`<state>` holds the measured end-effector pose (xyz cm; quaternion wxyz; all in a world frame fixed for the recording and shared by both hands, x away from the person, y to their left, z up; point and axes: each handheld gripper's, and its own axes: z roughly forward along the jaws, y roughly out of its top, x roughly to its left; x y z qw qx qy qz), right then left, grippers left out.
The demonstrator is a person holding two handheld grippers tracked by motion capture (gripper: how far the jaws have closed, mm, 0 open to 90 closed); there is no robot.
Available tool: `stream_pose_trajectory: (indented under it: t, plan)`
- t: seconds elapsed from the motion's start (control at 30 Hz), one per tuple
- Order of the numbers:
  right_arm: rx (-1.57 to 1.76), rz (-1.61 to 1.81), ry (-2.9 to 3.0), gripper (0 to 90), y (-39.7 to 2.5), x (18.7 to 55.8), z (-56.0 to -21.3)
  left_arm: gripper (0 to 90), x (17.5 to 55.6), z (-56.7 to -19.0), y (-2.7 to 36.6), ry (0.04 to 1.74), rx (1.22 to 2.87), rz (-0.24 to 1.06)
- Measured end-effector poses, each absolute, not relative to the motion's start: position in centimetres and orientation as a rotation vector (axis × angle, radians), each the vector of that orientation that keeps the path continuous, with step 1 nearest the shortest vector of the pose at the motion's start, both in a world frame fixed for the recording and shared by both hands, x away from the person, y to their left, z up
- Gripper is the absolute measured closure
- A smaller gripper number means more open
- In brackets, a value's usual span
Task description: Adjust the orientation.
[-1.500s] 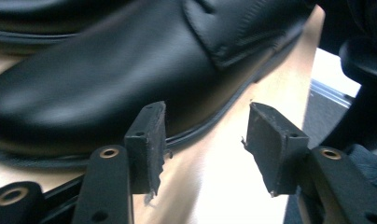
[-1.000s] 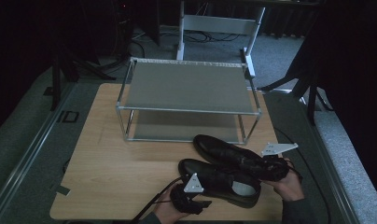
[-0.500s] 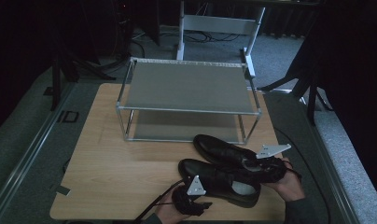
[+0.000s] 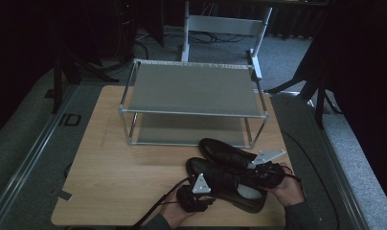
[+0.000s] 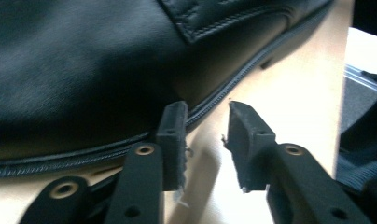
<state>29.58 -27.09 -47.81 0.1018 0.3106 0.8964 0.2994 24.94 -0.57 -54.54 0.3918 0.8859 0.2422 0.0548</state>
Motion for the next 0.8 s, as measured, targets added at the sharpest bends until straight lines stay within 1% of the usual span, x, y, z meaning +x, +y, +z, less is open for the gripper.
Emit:
stream_pose_trajectory:
  t: [0.07,0.2,0.3,0.57,0.67,0.8]
  plan:
    - [0.959,0.894,2.610,81.1,-27.2,29.4,-47.9,70.1,25.5,-54.5,-0.7,0.613,2.266,0.175]
    - [1.056,0.868,2.561,81.2,-26.7,29.1,-47.8,71.0,26.8,-54.2,-1.0,0.641,2.281,0.234]
    - [1.112,0.848,2.526,81.3,-26.2,28.9,-47.8,72.3,27.6,-54.2,-1.0,0.654,2.284,0.248]
    - [1.263,0.853,2.432,80.7,-25.4,28.7,-47.9,71.8,28.9,-54.3,-0.8,0.706,2.260,0.273]
    - [1.256,0.846,2.445,76.6,-25.6,28.9,-47.7,71.0,28.9,-54.4,-0.8,0.712,2.254,0.279]
    - [1.255,0.923,2.424,64.7,-27.0,28.6,-47.2,62.9,28.8,-54.4,-0.7,0.730,2.245,0.287]
